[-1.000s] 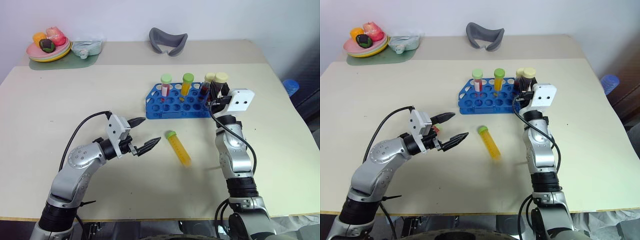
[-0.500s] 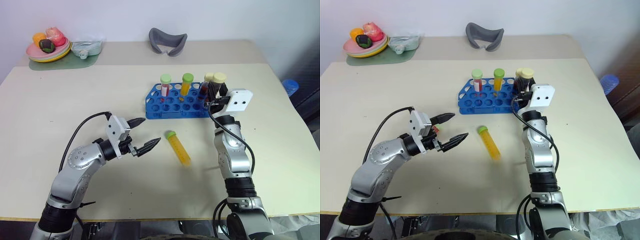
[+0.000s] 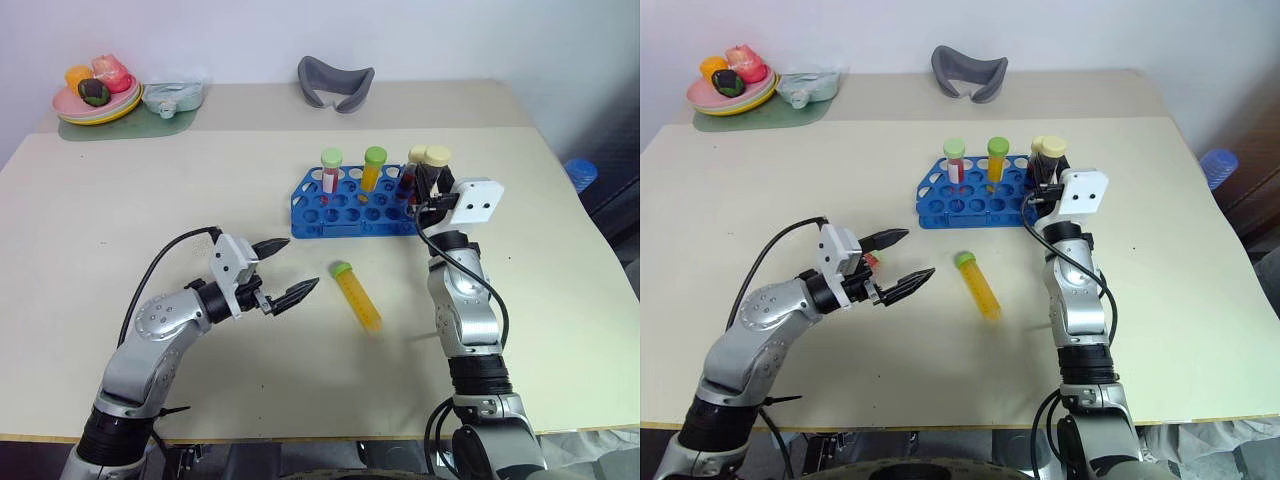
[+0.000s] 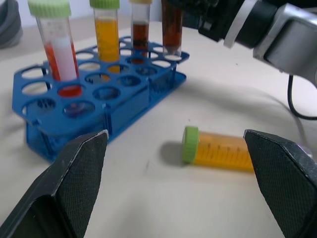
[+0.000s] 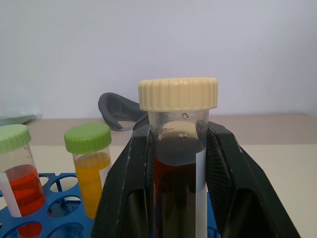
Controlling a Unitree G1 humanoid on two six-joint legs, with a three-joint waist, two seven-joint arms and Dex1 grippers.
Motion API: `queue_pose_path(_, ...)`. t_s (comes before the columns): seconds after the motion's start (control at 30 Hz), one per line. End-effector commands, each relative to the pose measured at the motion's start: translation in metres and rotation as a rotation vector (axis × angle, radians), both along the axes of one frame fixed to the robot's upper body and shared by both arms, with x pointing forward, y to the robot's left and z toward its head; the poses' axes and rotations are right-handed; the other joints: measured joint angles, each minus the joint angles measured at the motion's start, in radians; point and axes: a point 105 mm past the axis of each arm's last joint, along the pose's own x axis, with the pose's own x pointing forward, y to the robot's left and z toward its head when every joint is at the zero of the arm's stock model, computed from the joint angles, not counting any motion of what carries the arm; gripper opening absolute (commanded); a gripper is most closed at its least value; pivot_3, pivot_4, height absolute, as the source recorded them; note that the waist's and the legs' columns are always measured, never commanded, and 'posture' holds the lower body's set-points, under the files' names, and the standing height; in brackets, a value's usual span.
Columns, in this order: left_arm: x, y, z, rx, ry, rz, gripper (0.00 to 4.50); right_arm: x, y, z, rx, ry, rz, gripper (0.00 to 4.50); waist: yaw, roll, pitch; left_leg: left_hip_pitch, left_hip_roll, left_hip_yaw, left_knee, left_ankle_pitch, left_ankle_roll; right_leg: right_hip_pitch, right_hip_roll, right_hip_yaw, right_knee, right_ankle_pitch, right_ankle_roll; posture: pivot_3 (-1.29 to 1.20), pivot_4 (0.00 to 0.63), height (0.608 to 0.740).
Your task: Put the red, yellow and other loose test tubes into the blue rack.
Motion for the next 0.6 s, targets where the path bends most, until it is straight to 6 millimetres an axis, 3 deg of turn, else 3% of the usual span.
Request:
queue_pose_path(0.03, -0.0017, 0.0021, 0.0060, 0.001, -0.048, -0.002, 4.50, -0.0040, -0.0018, 0.0014, 0.006, -0.011, -0.006, 0.89, 0.000, 0.000, 0.000, 0.000, 0.000, 0.000, 0.000, 0.000, 0.000, 0.000, 0.000, 0.000, 0.000, 0.000, 0.000, 0.00, 0.150, 0.740)
queue_pose_path(0.43, -0.0007, -0.0029, 0.0111, -0.003, -0.059, -0.010, 4.50, -0.0018, -0.0037, 0.0002, 0.009, -0.007, -0.012, 0.89, 0.000, 0.000, 0.000, 0.000, 0.000, 0.000, 0.000, 0.000, 0.000, 0.000, 0.000, 0.000, 0.000, 0.000, 0.000, 0.00, 0.150, 0.740)
queue_pose_path(0.6, -0.0002, -0.0033, 0.0136, -0.002, -0.062, -0.006, 4.50, -0.0015, -0.0023, 0.0067, 0.003, -0.026, -0.013, 3.25, 0.000, 0.000, 0.000, 0.000, 0.000, 0.000, 0.000, 0.000, 0.000, 0.000, 0.000, 0.000, 0.000, 0.000, 0.000, 0.00, 0.150, 0.740)
